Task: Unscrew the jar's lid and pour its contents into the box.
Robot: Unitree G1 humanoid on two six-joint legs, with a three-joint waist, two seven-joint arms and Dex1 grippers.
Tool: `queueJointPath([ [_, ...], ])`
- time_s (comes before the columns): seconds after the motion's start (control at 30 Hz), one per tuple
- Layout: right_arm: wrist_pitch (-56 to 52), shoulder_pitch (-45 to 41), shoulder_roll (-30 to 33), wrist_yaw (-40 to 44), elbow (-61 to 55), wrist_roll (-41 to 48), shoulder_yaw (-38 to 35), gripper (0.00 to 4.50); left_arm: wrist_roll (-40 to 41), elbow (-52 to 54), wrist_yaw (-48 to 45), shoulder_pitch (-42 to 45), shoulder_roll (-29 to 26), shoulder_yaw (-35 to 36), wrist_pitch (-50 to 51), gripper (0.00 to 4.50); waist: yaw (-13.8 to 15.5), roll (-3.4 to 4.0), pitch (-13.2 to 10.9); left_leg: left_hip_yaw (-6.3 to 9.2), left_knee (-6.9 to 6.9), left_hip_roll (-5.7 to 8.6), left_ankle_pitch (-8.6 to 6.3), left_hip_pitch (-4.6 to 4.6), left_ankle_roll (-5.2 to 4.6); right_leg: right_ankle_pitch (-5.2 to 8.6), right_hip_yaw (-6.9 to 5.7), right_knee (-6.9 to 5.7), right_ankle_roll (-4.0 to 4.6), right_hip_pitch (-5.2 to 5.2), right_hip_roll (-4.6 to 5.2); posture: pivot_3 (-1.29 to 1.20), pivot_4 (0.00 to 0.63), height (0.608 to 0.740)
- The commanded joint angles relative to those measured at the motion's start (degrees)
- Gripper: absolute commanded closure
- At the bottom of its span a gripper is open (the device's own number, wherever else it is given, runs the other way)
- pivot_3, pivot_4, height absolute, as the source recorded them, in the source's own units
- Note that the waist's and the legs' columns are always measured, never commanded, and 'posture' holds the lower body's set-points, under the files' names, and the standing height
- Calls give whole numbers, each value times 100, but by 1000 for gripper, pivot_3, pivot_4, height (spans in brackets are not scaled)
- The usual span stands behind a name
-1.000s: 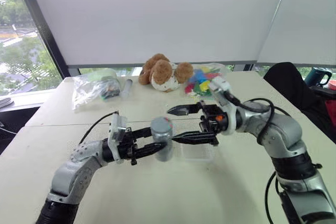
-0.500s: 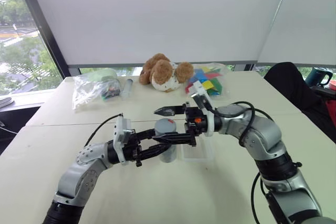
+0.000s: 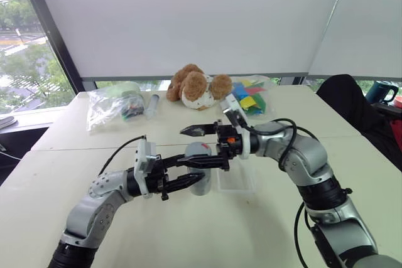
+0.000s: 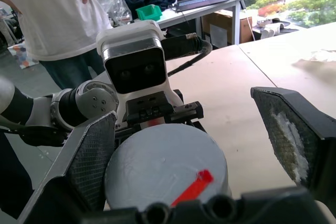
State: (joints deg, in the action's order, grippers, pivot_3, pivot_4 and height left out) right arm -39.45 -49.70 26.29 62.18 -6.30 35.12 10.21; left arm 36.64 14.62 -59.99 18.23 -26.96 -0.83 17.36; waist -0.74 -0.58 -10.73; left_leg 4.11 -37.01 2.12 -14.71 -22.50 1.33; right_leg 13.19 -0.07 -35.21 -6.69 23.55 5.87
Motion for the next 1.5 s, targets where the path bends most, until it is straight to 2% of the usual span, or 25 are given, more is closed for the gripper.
queueJointPath([
  [0.03,148,29,289,30,123,-55,-410,44,72,246,-148,65,-28,54,-153,2465,6,0,0,0,0,0,0,0,0,0,0,0,0,0,0,0,150,740],
  [0.43,342,454,785,477,219,96,-743,44,3,149,-167,91,-28,102,-205,2465,7,1,-1,-1,0,0,0,0,0,0,-1,1,0,-1,0,0,150,740],
  [0.63,-74,510,777,683,-226,753,-1022,44,-38,139,-207,80,-33,133,-208,2465,6,1,-1,-1,0,-1,0,0,0,0,0,2,0,-1,0,0,150,740],
  [0.8,-382,381,666,557,-634,1036,-887,44,-50,131,-217,84,-34,141,-197,2465,4,1,-1,1,1,-2,0,0,0,0,-1,2,0,-1,0,0,150,740],
  [1.13,255,-152,42,153,-245,30,-111,44,-81,81,-206,120,27,65,-206,2465,9,1,-1,1,1,-1,0,0,0,0,-1,1,0,-1,0,0,150,740],
  [1.5,357,-404,-112,180,266,-286,-23,44,-99,92,-135,76,46,28,-247,2465,-1,1,-1,2,2,1,0,-1,0,0,-1,1,0,1,0,0,150,740],
])
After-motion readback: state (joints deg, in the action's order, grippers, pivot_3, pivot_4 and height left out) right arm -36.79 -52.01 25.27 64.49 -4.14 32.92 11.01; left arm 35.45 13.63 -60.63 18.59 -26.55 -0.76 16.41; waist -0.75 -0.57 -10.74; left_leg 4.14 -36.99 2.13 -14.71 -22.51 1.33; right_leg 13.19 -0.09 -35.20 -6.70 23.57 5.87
